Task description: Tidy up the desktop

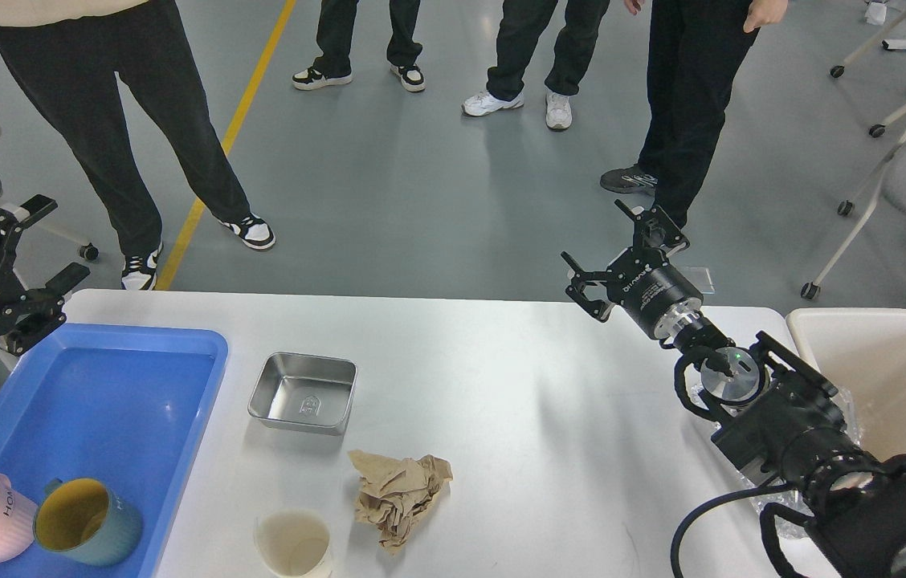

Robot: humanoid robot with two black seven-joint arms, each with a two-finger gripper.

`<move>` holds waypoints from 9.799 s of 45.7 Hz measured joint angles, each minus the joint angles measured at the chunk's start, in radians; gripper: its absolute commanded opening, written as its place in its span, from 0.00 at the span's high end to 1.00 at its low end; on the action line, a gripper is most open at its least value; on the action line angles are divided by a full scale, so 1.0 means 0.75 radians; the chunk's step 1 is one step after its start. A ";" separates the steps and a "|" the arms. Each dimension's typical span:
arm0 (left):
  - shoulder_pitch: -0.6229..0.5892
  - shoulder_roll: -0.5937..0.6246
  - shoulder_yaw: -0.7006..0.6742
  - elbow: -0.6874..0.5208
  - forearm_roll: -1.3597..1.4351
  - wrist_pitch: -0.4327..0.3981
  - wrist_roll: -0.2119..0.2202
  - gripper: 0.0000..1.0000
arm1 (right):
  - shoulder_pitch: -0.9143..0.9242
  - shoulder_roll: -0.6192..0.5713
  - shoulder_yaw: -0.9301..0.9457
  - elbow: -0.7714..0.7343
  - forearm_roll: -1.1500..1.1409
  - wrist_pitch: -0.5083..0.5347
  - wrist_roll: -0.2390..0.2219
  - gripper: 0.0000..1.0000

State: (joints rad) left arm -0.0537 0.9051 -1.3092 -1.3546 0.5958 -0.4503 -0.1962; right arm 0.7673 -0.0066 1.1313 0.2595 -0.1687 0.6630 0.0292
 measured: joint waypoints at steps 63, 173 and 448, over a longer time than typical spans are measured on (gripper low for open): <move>0.352 0.803 0.125 -0.324 -0.230 0.215 0.110 0.03 | -0.025 -0.055 -0.014 0.010 0.000 -0.002 -0.002 0.00; -1.136 -0.475 1.409 0.522 0.615 -0.050 0.727 0.09 | -0.058 -0.109 -0.011 0.102 0.002 -0.002 0.000 0.00; -1.403 -0.554 1.396 1.671 -0.353 -0.388 -0.360 0.04 | -0.135 -0.138 -0.025 0.198 -0.016 -0.043 -0.004 0.00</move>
State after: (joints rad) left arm -1.1060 0.4895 -0.2621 -0.1011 0.3313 -0.7412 -0.4663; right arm 0.6657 -0.1097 1.1121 0.4080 -0.1810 0.6307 0.0264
